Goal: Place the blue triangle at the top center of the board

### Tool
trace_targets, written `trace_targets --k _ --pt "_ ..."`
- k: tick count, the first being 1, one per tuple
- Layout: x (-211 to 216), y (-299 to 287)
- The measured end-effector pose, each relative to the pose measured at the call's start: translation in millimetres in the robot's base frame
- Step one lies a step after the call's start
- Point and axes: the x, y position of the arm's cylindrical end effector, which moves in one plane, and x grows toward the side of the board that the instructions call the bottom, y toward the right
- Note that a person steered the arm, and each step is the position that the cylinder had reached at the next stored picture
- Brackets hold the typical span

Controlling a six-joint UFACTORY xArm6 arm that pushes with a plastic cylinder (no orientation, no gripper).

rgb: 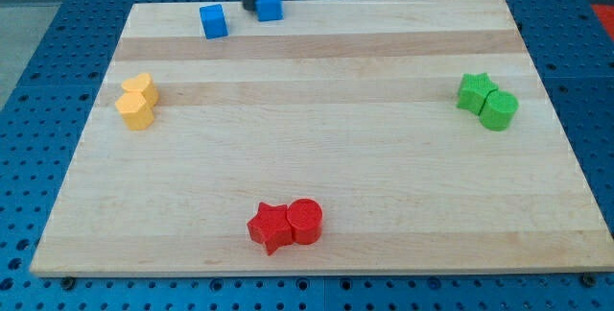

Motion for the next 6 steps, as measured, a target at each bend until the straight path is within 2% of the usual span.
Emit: trace_targets --k 1,3,4,5,6 --pt "21.6 21.8" --pt "-11.0 20.0" --pt "-12.2 61.9" --pt "8.5 111.2" --pt "46.6 113.6"
